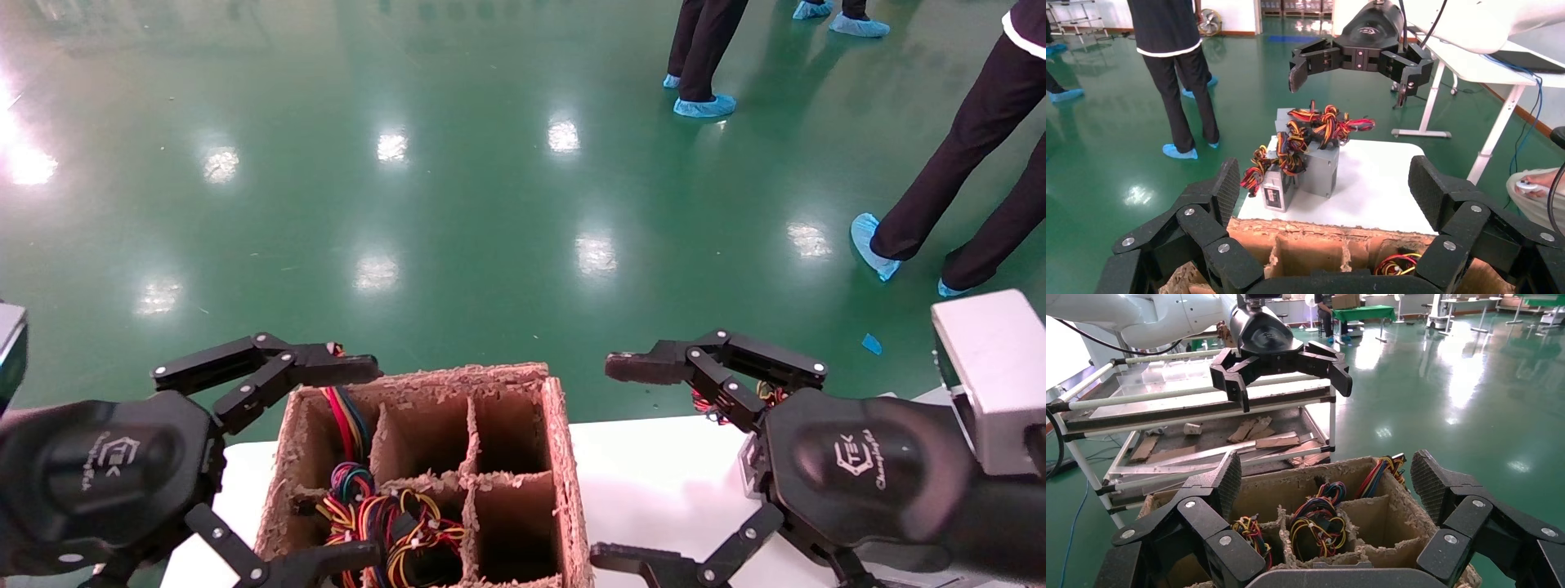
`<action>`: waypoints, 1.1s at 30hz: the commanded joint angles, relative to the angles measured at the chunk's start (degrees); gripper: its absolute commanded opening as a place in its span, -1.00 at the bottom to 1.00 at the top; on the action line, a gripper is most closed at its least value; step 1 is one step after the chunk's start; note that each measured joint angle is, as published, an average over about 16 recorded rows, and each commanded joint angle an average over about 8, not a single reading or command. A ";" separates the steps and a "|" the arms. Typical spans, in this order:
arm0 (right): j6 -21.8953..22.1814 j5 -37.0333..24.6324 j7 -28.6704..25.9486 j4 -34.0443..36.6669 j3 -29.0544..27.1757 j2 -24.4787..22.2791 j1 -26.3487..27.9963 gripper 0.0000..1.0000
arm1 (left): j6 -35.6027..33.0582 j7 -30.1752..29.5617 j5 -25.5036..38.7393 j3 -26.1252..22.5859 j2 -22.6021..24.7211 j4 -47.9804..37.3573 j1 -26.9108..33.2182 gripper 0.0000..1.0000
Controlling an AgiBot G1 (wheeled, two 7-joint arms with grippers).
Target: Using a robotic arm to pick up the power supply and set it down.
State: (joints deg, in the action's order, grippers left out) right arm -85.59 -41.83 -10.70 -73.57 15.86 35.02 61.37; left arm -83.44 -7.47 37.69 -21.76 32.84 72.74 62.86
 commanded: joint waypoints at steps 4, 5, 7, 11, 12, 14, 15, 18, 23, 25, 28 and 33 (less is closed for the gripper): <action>0.00 0.00 0.00 0.00 0.00 0.00 0.00 1.00 | 0.00 0.00 0.00 0.00 0.00 0.00 0.00 1.00; 0.00 0.00 0.00 0.00 0.00 0.00 0.00 1.00 | 0.00 0.00 0.00 0.00 0.00 0.00 0.00 1.00; 0.00 0.00 0.00 0.00 0.00 0.00 0.00 1.00 | 0.00 0.00 0.00 0.00 0.00 0.00 0.00 1.00; 0.00 0.00 0.00 0.00 0.00 0.00 0.00 1.00 | 0.00 0.00 0.00 0.00 0.00 0.00 0.00 1.00; 0.00 0.00 0.00 0.00 0.00 0.00 0.00 1.00 | 0.00 0.00 0.00 0.00 0.00 0.00 0.00 1.00; 0.00 0.00 0.00 0.00 0.00 0.00 0.00 1.00 | 0.00 0.00 0.00 0.00 0.00 0.00 0.00 1.00; 0.00 0.00 0.00 0.00 0.00 0.00 0.00 1.00 | 0.00 0.00 0.00 0.00 0.00 0.00 0.00 1.00; 0.00 0.00 0.00 0.00 0.00 0.00 0.00 1.00 | 0.00 0.00 0.00 0.00 0.00 0.00 0.00 1.00; 0.00 0.00 0.00 0.00 0.00 0.00 0.00 1.00 | 0.00 0.00 0.00 0.00 0.00 0.00 0.00 1.00; 0.00 0.00 0.00 0.00 0.00 0.00 0.00 1.00 | 0.00 0.00 0.00 0.00 0.00 0.00 0.00 1.00; 0.00 0.00 0.00 0.00 0.00 0.00 0.00 1.00 | 0.00 0.00 0.00 0.00 0.00 0.00 0.00 1.00; 0.00 0.00 0.00 0.00 0.00 0.00 0.00 1.00 | 0.00 0.00 0.00 0.00 0.00 0.00 0.00 1.00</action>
State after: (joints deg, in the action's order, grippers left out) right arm -85.59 -41.83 -10.70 -73.57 15.86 35.02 61.37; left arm -83.44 -7.47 37.69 -21.76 32.84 72.74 62.86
